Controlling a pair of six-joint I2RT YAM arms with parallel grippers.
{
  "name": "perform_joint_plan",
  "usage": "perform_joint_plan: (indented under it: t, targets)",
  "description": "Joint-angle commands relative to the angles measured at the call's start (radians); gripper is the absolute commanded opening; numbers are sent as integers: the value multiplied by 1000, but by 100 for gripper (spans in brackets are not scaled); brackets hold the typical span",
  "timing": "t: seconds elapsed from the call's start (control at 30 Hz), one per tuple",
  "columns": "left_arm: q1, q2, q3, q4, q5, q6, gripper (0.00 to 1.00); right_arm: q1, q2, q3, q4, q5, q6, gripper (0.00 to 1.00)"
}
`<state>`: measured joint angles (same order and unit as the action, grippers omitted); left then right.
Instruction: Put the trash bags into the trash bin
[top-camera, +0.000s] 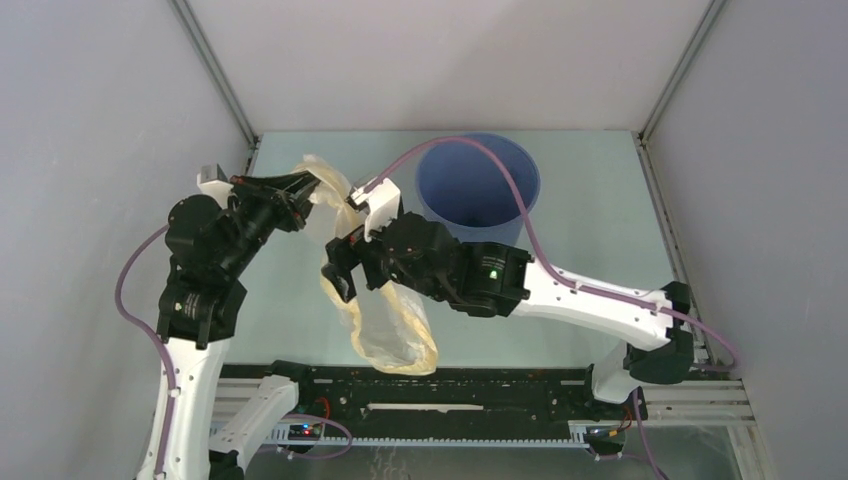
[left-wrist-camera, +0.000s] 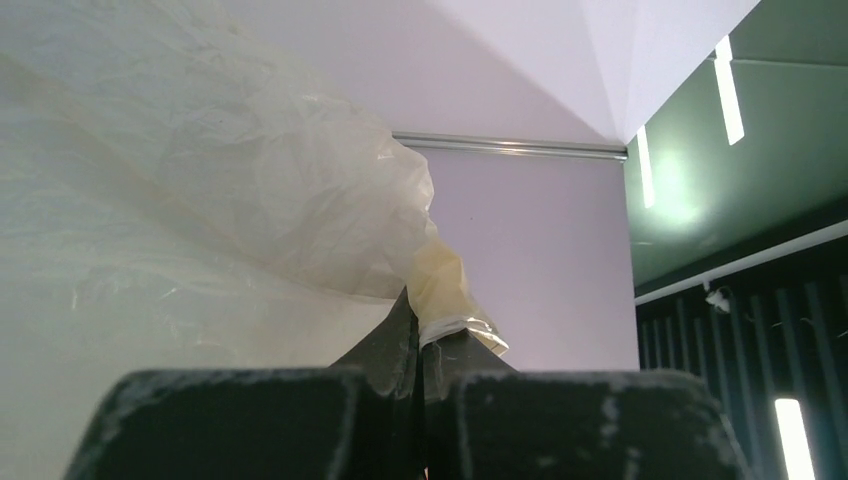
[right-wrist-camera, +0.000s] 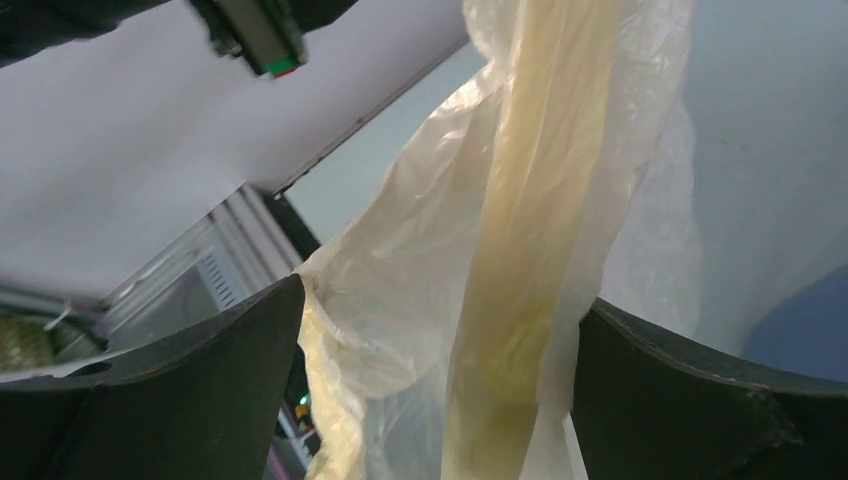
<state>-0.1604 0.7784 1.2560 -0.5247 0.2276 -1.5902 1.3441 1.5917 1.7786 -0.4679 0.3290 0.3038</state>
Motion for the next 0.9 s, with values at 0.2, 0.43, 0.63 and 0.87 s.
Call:
perform_joint_plan:
  t: [0.2,0.43,0.63,0.87]
  targets:
    - [8,-3,-32,117,-7,-108,0,36,133,162,-3,263,-6,100]
    - [9,0,-33,149,0,-166,0,33,169,150,3,365,-19,97]
    - [9,-51,-50,139,-27,-189,0,12,166,116,109,336,-80,89]
    - [9,-74,-75,199,-40,-205,0,5,157,60,172,172,-93,100]
